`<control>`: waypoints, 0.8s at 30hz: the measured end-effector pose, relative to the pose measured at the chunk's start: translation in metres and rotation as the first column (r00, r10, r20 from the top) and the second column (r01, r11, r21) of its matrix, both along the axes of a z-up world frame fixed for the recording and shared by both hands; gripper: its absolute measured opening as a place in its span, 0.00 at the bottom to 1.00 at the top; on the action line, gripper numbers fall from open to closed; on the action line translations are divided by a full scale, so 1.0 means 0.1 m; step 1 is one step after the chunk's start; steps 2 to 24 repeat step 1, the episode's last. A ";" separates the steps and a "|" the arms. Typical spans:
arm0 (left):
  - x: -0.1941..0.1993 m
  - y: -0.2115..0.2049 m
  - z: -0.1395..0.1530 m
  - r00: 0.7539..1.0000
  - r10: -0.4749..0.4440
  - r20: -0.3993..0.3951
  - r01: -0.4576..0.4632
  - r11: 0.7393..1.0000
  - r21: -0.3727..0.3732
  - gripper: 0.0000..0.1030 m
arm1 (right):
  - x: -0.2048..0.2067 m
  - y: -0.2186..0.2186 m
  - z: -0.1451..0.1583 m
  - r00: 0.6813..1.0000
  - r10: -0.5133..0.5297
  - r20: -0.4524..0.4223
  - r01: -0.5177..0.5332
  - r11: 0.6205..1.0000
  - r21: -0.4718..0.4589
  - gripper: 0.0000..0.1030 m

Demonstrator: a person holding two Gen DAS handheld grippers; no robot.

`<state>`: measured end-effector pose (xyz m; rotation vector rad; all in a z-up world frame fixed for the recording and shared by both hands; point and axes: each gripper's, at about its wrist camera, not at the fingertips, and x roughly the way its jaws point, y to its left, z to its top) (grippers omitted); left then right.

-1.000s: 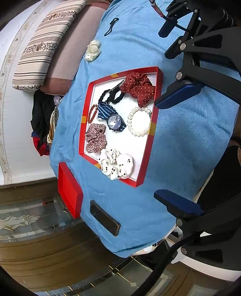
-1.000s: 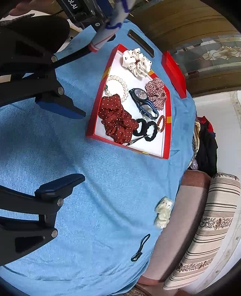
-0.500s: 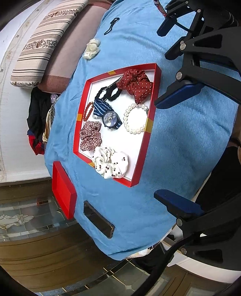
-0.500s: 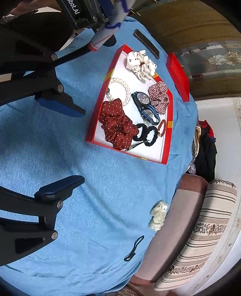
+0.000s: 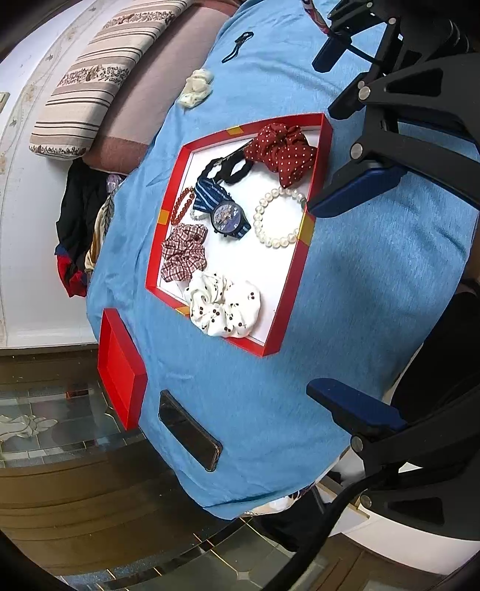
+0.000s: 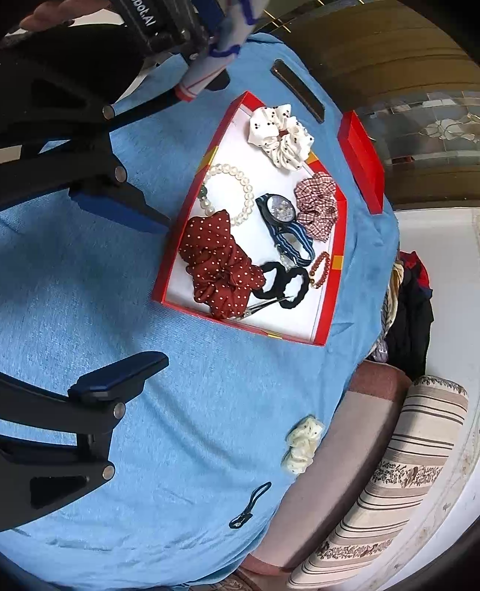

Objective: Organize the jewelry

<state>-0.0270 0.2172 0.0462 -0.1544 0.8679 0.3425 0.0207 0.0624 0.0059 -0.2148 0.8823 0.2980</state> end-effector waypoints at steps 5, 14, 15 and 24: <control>0.00 0.01 0.00 1.000 0.003 -0.001 -0.003 1.000 0.001 0.85 | 0.00 0.00 -0.01 1.000 0.000 -0.003 0.000 1.000 0.001 0.70; 0.00 0.01 0.00 1.000 0.003 -0.001 -0.003 1.000 0.001 0.85 | 0.00 0.00 -0.01 1.000 0.000 -0.003 0.000 1.000 0.001 0.70; 0.00 0.01 0.00 1.000 0.003 -0.001 -0.003 1.000 0.001 0.85 | 0.00 0.00 -0.01 1.000 0.000 -0.003 0.000 1.000 0.001 0.70; 0.00 0.01 0.00 1.000 0.003 -0.001 -0.003 1.000 0.001 0.85 | 0.00 0.00 -0.01 1.000 0.000 -0.003 0.000 1.000 0.001 0.70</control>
